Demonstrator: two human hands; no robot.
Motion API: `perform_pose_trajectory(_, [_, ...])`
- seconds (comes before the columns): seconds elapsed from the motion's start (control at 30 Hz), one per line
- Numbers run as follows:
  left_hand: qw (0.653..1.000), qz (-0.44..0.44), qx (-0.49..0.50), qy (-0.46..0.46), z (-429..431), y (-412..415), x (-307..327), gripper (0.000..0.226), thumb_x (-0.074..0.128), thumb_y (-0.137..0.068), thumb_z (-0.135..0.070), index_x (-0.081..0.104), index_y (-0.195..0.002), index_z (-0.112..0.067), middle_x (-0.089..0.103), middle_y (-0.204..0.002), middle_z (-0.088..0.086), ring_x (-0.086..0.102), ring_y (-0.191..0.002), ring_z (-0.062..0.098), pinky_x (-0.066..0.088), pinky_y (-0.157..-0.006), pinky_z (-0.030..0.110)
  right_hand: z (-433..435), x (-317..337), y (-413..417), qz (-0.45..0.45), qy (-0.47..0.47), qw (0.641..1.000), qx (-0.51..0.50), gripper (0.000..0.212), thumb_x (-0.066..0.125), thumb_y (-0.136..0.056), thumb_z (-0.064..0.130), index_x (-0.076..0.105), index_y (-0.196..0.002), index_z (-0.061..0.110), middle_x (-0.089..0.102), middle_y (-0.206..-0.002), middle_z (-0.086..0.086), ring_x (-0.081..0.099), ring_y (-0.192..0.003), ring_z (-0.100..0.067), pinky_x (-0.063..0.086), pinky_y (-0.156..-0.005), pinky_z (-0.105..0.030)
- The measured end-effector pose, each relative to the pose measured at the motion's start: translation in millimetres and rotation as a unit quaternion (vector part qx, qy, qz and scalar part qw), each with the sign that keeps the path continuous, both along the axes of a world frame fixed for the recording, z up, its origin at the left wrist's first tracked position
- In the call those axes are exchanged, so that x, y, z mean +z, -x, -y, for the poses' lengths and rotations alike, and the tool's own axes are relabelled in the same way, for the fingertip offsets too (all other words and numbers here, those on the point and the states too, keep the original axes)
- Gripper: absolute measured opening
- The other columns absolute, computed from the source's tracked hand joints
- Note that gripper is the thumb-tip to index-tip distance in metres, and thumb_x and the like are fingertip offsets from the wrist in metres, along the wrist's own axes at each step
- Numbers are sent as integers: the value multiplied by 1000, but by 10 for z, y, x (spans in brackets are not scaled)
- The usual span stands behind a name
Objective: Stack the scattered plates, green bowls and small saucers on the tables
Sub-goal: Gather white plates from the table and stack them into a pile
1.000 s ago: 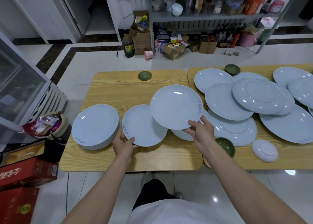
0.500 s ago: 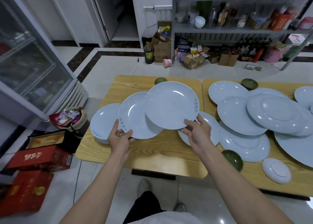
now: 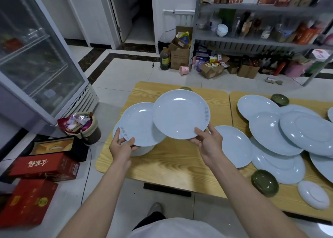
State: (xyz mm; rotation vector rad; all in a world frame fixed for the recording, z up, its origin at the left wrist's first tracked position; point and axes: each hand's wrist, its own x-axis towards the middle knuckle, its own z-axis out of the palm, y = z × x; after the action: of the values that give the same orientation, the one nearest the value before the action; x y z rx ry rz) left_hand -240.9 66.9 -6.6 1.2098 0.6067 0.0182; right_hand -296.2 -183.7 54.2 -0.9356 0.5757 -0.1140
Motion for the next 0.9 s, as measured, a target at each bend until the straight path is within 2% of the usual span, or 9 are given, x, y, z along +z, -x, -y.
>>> perform_pose_trajectory(0.07, [1000,-9,0,4,-131,-80,-43,81,64,-84,15,36,-150,-21,57,-128,12,62,-110,30,61,-61,34,-102,-14,-45,-9,-1,1000,-5,59,61,-89,-10,48,-143,7,70,-118,-13,72,-97,-28,60,-67,-36])
perform_pose_trajectory(0.3, [999,-31,-16,-1,-453,-250,-157,79,63,-85,15,34,-151,-17,58,-127,10,61,-111,27,60,-58,30,-424,-111,-217,-31,14,999,-1,59,59,-90,-10,45,-145,7,70,-115,-8,73,-92,-24,62,-74,-41])
perform_pose_trajectory(0.43, [999,-31,-33,-1,-586,-290,-208,78,64,-84,14,36,-150,-15,62,-123,11,62,-111,27,61,-66,33,-629,-192,-329,-44,22,999,11,58,61,-89,-9,47,-143,6,69,-120,-12,72,-96,-27,61,-70,-37])
perform_pose_trajectory(0.53, [998,-34,-54,-22,-675,-300,-226,73,66,-82,14,44,-146,-13,66,-108,7,64,-104,25,59,-73,34,-788,-264,-390,-53,24,998,17,58,61,-89,-10,45,-143,5,68,-119,-13,70,-101,-30,61,-71,-38])
perform_pose_trajectory(0.7, [986,-30,-94,-132,-793,-306,-279,64,66,-81,12,56,-137,-18,63,-89,-6,64,-93,22,59,-58,23,-1052,-401,-452,-79,43,995,42,57,61,-89,-9,44,-142,4,70,-111,-11,73,-94,-29,57,-88,-50])
perform_pose_trajectory(0.8, [980,-35,-110,-162,-846,-324,-320,62,67,-83,10,56,-137,-18,61,-84,-5,66,-89,21,59,-57,24,-1187,-493,-482,-96,50,993,49,53,61,-89,-10,45,-138,1,70,-111,-14,72,-94,-33,58,-85,-51])
perform_pose_trajectory(0.9, [978,-38,-130,-157,-895,-331,-378,63,65,-85,8,51,-141,-19,58,-85,-1,68,-91,26,61,-61,30,-1303,-546,-513,-109,46,991,54,49,59,-89,-11,48,-136,1,69,-112,-15,73,-90,-32,62,-73,-43])
